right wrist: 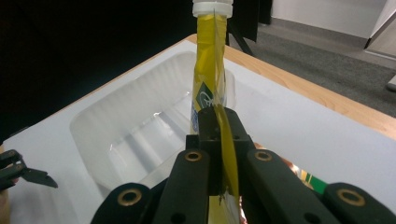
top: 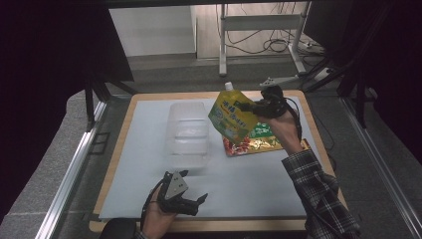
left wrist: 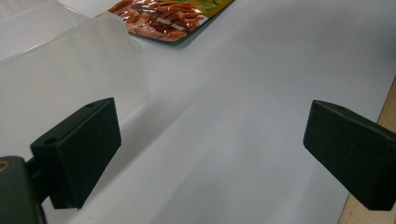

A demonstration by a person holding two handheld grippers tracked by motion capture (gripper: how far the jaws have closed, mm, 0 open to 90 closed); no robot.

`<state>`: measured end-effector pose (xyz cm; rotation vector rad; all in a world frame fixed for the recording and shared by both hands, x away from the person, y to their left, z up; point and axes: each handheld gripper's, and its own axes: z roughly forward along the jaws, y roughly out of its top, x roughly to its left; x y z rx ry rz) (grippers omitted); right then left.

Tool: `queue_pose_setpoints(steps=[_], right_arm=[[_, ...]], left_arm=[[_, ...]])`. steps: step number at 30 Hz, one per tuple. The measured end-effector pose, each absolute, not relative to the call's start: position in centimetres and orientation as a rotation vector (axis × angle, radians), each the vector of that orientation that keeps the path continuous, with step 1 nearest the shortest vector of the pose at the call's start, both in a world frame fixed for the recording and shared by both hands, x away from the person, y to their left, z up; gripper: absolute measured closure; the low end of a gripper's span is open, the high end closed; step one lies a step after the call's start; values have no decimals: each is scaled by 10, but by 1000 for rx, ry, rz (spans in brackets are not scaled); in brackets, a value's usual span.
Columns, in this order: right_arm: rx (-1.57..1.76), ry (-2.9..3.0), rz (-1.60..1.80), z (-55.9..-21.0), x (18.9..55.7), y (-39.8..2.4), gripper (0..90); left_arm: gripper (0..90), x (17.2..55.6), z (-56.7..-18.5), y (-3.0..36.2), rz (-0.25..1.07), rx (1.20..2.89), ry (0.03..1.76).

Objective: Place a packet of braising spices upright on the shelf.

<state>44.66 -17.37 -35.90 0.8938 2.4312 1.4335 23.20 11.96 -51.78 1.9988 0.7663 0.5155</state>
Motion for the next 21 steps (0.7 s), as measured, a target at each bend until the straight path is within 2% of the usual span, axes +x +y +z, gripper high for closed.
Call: queue_pose_setpoints(steps=[21], right_arm=[[832, 2444, 1458, -348, 480, -144, 888]], left_arm=[[24, 232, -518, 120, 520, 1995, 775]])
